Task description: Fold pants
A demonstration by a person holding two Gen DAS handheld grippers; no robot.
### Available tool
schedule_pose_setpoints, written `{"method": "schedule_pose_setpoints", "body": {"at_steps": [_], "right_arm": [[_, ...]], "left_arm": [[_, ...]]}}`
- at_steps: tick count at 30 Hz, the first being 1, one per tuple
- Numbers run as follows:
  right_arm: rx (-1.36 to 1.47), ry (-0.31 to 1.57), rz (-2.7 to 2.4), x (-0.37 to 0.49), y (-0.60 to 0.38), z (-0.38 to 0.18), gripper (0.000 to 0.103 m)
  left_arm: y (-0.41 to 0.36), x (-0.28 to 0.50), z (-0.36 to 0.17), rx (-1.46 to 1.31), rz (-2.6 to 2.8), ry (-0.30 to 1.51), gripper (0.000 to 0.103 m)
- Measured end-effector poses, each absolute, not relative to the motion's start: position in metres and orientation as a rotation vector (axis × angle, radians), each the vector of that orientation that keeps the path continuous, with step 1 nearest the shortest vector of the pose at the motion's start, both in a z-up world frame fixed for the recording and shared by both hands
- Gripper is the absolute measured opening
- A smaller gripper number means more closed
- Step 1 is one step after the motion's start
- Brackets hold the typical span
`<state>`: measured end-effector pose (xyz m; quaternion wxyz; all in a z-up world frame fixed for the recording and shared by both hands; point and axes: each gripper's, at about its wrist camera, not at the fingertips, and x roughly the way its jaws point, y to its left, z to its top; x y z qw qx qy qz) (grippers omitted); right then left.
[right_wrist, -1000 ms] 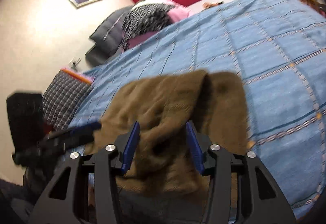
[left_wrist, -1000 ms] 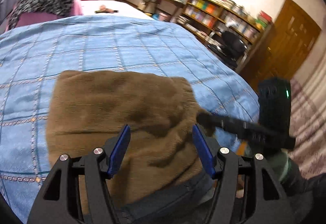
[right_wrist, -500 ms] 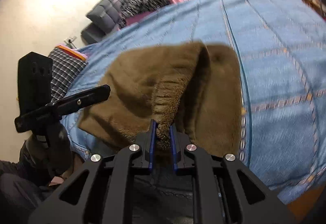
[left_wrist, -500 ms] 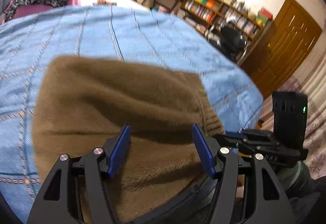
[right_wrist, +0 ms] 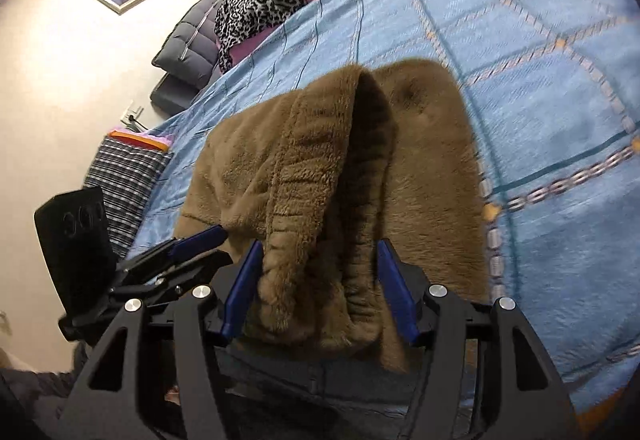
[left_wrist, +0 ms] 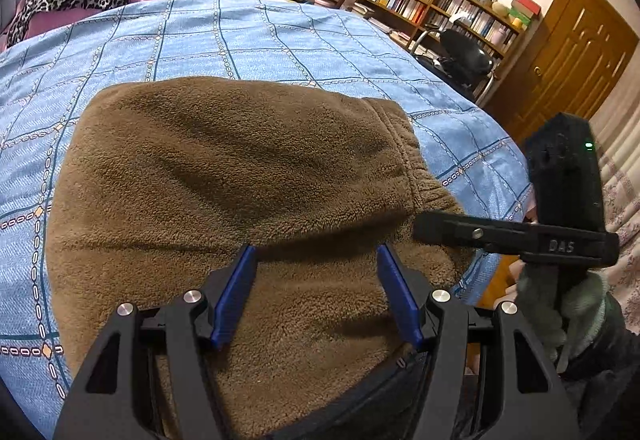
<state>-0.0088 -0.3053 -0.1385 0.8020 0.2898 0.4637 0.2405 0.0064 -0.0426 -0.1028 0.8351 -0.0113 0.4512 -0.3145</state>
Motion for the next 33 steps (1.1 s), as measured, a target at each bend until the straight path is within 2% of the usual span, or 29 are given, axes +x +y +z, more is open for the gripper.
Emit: {"method": "schedule_pose_setpoints", "body": {"at_steps": [2,4,7,18,27,33], "right_arm": [[0.605,1.001,0.518,-0.007,-0.299,-0.141,0.054],[0.596,0.991,0.522,-0.005,-0.299,-0.138,0.042],[0.590,0.956,0.532,-0.006,-0.301,-0.128,0.033],[0.486,0.743,0.477,-0.015,-0.331,-0.062,0.030],[0.564,0.898,0.387,-0.010,-0.362,-0.134,0.031],[0.544,0.871,0.360,-0.013,-0.364,-0.126,0.035]], "left_arm": [[-0.042,0.007,-0.103,-0.025,-0.663,0.956,0.063],[-0.042,0.007,-0.102,-0.029,-0.661,0.956,0.063],[-0.042,0.008,-0.099,-0.043,-0.661,0.957,0.063],[-0.039,0.009,-0.055,-0.078,-0.676,0.846,0.064],[-0.045,0.012,-0.094,-0.024,-0.650,0.929,0.064],[-0.049,0.005,-0.097,0.027,-0.643,0.911,0.065]]}}
